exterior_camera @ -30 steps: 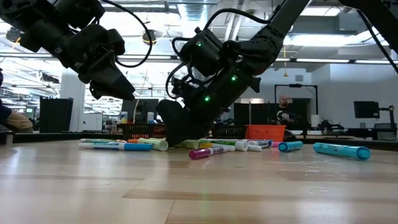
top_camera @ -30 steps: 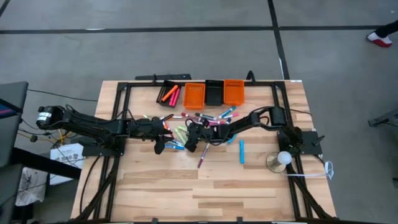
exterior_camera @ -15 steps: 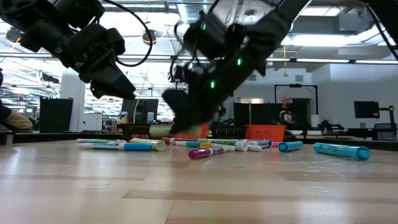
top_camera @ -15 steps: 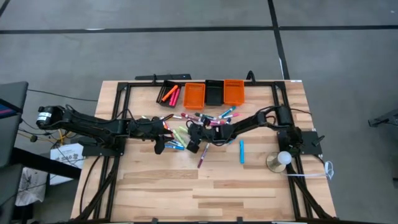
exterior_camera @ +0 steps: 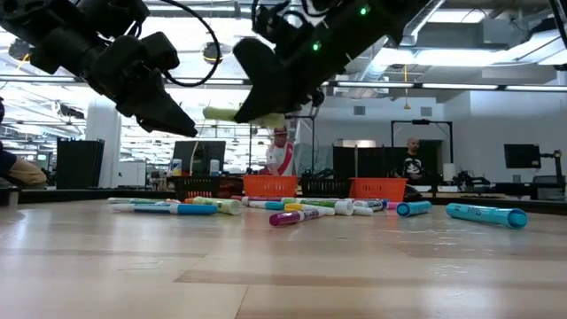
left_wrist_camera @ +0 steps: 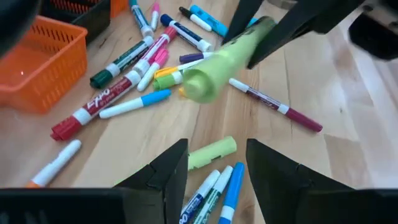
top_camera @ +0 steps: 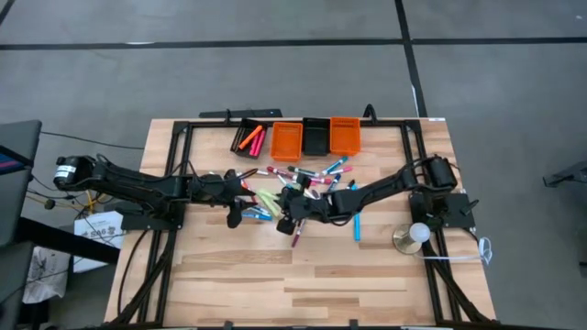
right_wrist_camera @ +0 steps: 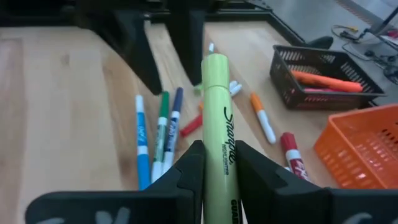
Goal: Pick & Place Markers
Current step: Put the right big green highlighter pen into the left black basket
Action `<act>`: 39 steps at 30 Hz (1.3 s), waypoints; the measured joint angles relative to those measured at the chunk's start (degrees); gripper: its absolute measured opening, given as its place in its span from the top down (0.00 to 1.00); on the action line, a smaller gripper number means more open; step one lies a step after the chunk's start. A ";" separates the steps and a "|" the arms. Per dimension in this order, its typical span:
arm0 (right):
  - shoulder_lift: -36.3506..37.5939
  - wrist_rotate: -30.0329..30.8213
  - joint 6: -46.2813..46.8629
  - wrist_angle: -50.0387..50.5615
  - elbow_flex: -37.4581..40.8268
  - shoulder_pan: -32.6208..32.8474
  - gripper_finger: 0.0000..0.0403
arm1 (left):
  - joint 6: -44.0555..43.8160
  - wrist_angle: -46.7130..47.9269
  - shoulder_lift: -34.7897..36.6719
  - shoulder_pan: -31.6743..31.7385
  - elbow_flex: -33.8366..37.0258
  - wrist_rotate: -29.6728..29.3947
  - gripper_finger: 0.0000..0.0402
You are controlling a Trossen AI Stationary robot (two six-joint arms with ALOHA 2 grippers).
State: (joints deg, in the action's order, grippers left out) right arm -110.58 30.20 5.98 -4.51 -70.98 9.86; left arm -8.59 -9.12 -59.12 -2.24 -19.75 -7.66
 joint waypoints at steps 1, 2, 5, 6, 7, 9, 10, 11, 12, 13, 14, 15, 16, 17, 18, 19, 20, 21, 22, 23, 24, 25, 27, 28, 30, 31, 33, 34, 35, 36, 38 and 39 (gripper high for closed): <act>0.04 0.00 -0.02 0.13 0.00 0.28 0.84 | 0.96 -0.01 -0.25 0.00 0.00 -0.03 0.60; 0.04 -0.04 0.00 0.30 0.00 0.47 0.84 | 2.20 -0.03 -0.63 0.00 0.00 -0.35 0.60; 0.04 -0.09 -0.02 1.32 0.00 0.71 0.84 | 7.16 -0.01 -2.30 0.01 0.00 -3.18 0.60; 0.03 -0.18 -0.02 1.78 0.00 0.69 0.84 | 9.19 0.01 -3.05 0.02 0.00 -4.40 0.60; -0.08 -0.18 0.00 2.10 0.00 0.65 0.84 | 10.98 0.01 -3.84 0.02 0.00 -5.59 0.60; -0.09 -0.20 -0.02 2.98 0.00 0.58 0.84 | 13.07 -0.01 -5.74 0.04 0.00 -7.35 0.60; -0.10 -0.24 0.00 3.14 0.00 0.49 0.84 | 13.80 0.01 -6.75 0.04 0.00 -7.72 0.60; -0.10 -0.23 0.00 3.33 0.00 0.44 0.84 | 14.19 -0.19 -7.83 0.04 0.00 -7.89 0.60; -0.10 -0.27 0.00 3.56 0.00 0.34 0.84 | 14.36 -0.57 -8.92 0.02 0.00 -7.90 0.60; -0.11 -0.30 0.02 3.96 0.00 0.15 0.84 | 14.40 -1.00 -9.99 0.02 0.00 -7.91 0.60; -0.12 -0.45 0.03 4.30 0.00 0.12 0.84 | 14.40 -1.75 -11.02 0.02 0.00 -7.95 0.60; -0.13 -0.69 0.10 4.48 0.00 0.11 0.84 | 14.62 -2.82 -11.88 0.02 0.00 -7.97 0.60; -0.13 -1.09 0.32 4.58 0.00 -0.01 0.84 | 15.50 -4.23 -12.66 0.02 0.00 -7.99 0.60; -0.13 -1.92 0.50 4.58 0.00 -0.16 0.84 | 16.31 -5.76 -13.24 0.02 0.00 -7.98 0.60; -0.13 -3.14 0.70 4.56 0.00 -0.25 0.84 | 17.16 -7.27 -13.60 0.02 0.00 -8.00 0.60; -0.13 -4.37 1.01 4.58 0.00 -0.41 0.84 | 17.63 -8.98 -13.78 0.02 0.00 -7.98 0.60; -0.16 -5.35 1.07 4.63 0.00 -0.62 0.84 | 17.80 -10.44 -13.79 0.02 0.00 -7.99 0.60; -0.16 -6.04 1.07 4.67 0.00 -0.71 0.84 | 17.82 -11.65 -13.70 0.02 0.00 -8.00 0.60; -0.18 -6.25 1.07 4.67 0.00 -0.74 0.84 | 17.82 -12.32 -13.35 0.03 0.00 -7.99 0.60; -0.18 -6.25 1.07 4.67 0.00 -0.74 0.84 | 17.85 -12.98 -13.10 0.02 0.00 -8.00 0.60; -0.18 -6.30 1.05 4.67 -0.02 -0.74 0.84 | 17.85 -13.39 -12.75 0.02 -0.02 -7.98 0.60; -0.18 -6.36 1.03 4.67 -0.02 -0.74 0.84 | 17.85 -13.38 -12.37 0.02 -0.02 -8.00 0.60; -0.18 -6.87 1.02 4.70 -0.08 -0.73 0.84 | 17.84 -13.43 -12.06 -0.08 0.00 -7.85 0.60; -0.18 -7.13 0.98 4.74 -0.09 -0.73 0.84 | 17.86 -13.50 -12.03 -0.22 0.00 -7.61 0.60; -0.18 -7.64 0.98 4.80 -0.09 -0.92 0.84 | 17.82 -13.69 -12.03 -0.71 0.08 -6.58 0.60; -0.18 -7.87 0.90 4.84 -0.09 -0.93 0.84 | 17.78 -13.69 -12.03 -1.02 0.11 -5.78 0.60; -0.18 -8.00 0.88 4.84 -0.09 -0.86 0.84 | 17.76 -13.78 -12.03 -1.83 0.11 -5.02 0.60; -0.18 -8.00 0.90 4.82 -0.09 -0.84 0.84 | 17.76 -13.88 -12.03 -2.21 0.11 -4.82 0.60; -0.18 -7.89 0.91 4.68 -0.09 -0.87 0.84 | 17.77 -14.38 -12.03 -2.51 0.11 -4.34 0.60; -0.20 -7.87 0.90 4.58 -0.09 -0.95 0.84 | 17.75 -15.53 -11.99 -2.91 0.03 -3.95 0.60; -0.20 -8.09 0.83 4.67 -0.09 -1.08 0.84 | 17.74 -16.14 -11.85 -3.36 -0.12 -4.05 0.60; -0.20 -7.85 0.85 4.69 -0.09 -1.05 0.84 | 17.74 -16.45 -11.92 -3.43 -0.09 -3.98 0.60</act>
State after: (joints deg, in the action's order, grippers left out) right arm -110.78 22.34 6.83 0.19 -71.07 8.81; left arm 9.15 -25.57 -71.04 -5.67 -19.84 -11.64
